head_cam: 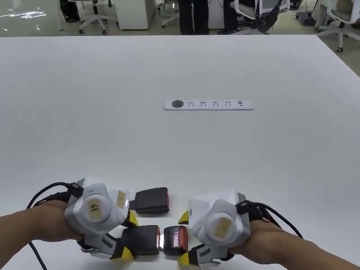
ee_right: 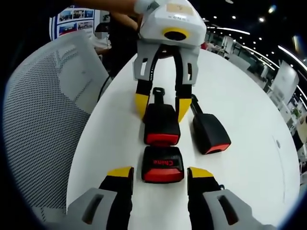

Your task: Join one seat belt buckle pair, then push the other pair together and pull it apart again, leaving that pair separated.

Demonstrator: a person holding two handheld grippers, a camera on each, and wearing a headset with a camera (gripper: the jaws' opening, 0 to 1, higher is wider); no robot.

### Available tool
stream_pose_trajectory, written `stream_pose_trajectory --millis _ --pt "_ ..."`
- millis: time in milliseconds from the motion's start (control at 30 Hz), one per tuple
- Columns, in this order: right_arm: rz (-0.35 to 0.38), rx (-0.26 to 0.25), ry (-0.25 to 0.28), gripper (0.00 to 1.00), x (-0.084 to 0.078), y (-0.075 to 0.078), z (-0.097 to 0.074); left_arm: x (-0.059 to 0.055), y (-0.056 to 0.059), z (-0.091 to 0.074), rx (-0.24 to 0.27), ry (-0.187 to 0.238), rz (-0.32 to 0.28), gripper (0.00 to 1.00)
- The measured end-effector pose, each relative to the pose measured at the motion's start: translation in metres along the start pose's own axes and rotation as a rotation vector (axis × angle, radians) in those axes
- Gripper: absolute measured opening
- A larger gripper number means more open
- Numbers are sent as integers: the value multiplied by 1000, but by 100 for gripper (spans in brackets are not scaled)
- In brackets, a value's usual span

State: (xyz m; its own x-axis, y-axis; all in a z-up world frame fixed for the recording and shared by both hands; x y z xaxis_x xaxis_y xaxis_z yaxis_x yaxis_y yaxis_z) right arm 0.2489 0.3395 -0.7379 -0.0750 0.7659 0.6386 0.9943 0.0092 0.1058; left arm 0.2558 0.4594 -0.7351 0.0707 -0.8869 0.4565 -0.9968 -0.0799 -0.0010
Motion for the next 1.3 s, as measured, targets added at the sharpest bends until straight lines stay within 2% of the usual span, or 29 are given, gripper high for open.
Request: stream_pose_trajectory --millis 133,267,400,467,667,733,900,1167,1300 --pt "0 -18 5 47 3 2 -7 2 2 -2 23 -10 -3 42" --pt "21 -43 20 54 6 8 -14 3 1 -7 46 9 -31 49" --pt "37 -71 40 59 6 16 -24 12 2 -18 56 74 -90 56" --pt "52 -77 53 60 9 19 -30 18 4 -24 62 89 -102 58" --pt "76 -103 64 64 5 28 -41 24 -1 -38 94 130 -145 63" --pt "79 -114 63 65 3 32 -46 24 -4 -41 103 144 -152 64" --pt "88 -136 67 65 -2 43 -58 30 -20 -51 161 187 -171 66" --pt "82 -167 76 64 -13 58 -68 30 -45 -51 201 176 -164 62" --pt "76 -174 70 63 -21 65 -71 31 -51 -45 185 160 -153 60"
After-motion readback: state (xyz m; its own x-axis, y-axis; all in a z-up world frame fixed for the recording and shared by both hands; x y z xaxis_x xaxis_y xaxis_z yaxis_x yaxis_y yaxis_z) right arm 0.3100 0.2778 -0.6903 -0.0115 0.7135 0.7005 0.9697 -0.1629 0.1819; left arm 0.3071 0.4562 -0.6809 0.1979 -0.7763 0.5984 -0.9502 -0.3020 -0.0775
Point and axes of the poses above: the centre of the closed fingertips' face, and the gripper's own axes: z roughly forward along the fingers, y roughly to its right, x roughly out of its top, the point moved 5 cm from there along -z, roughly backward along the fingers
